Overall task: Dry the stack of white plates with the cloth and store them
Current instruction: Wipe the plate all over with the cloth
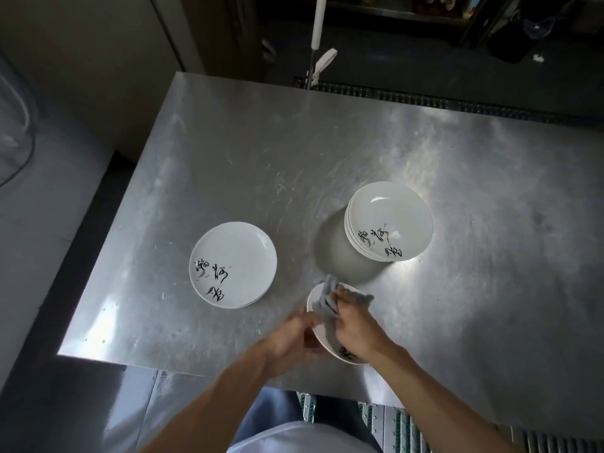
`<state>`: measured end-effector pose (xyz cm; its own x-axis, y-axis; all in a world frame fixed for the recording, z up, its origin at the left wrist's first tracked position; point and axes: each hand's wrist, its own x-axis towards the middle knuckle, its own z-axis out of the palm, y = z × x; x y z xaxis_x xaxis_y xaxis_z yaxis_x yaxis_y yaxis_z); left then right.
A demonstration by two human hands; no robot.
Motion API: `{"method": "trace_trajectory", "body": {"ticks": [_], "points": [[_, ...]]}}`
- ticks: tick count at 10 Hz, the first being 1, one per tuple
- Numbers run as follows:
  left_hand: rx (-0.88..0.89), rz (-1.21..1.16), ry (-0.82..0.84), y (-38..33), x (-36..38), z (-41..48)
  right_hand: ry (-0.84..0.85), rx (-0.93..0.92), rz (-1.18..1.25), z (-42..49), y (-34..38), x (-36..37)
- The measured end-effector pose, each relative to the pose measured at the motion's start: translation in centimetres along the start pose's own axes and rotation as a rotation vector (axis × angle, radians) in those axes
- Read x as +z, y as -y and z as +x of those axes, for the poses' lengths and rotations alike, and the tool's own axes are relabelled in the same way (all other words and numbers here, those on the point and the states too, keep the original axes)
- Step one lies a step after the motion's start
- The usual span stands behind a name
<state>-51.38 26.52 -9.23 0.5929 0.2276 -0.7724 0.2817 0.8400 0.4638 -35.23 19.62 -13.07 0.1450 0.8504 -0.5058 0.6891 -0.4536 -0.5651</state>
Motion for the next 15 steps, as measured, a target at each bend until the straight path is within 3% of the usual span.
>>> {"method": "trace_trajectory", "body": {"ticks": [1,2,3,4,5,6,7,8,9,10,11,12,13,14,15], "points": [[0.007,0.065,-0.091,-0.1,-0.7,0.5,0.065,-0.128,-0.008,-0.7,-0.4,0.5],[-0.019,0.16,-0.148,0.3,-1.5,0.7,0.015,-0.084,0.042,-0.5,-1.3,0.3],[-0.013,0.247,-0.115,0.0,-1.4,0.4,0.01,-0.231,0.383,-0.3,1.2,2.3],[-0.002,0.176,-0.084,0.1,-1.6,0.3,0.016,-0.336,-0.205,-0.6,-1.0,1.4],[-0.037,0.21,-0.006,-0.4,-1.3,0.5,-0.019,-0.369,-0.213,-0.5,-1.0,1.6],[-0.056,0.157,-0.044,-0.2,-1.4,0.7,-0.021,-0.559,0.339,-0.4,0.4,1.5],[-0.006,-0.041,-0.213,0.3,-1.4,1.0,0.022,0.079,-0.168,0.2,-0.9,-0.5],[0.072,-0.12,-0.294,0.9,0.0,1.1,0.052,-0.029,-0.161,-0.8,-0.8,0.1],[0.065,-0.046,-0.281,1.0,0.2,0.7,-0.002,-0.123,-0.175,-1.3,-0.3,0.0],[0.025,0.02,-0.273,-0.1,-0.4,0.8,-0.033,0.015,0.218,-0.3,1.8,0.7],[0.015,0.044,-0.215,-0.5,-0.5,0.8,0.072,-0.021,0.139,-0.6,0.4,0.2],[0.004,0.054,-0.123,-0.6,-0.4,0.8,-0.035,0.052,-0.188,-1.0,-1.3,0.0],[-0.031,0.091,-0.079,-0.6,-0.2,0.7,0.101,-0.087,-0.072,-1.7,-1.2,0.2],[-0.025,0.065,-0.137,-0.6,0.0,0.5,0.018,0.05,-0.136,-1.3,-2.4,-0.5],[0.013,-0.056,-0.245,-1.0,0.4,0.8,0.002,0.049,-0.183,-1.9,-2.3,-1.0]]}}
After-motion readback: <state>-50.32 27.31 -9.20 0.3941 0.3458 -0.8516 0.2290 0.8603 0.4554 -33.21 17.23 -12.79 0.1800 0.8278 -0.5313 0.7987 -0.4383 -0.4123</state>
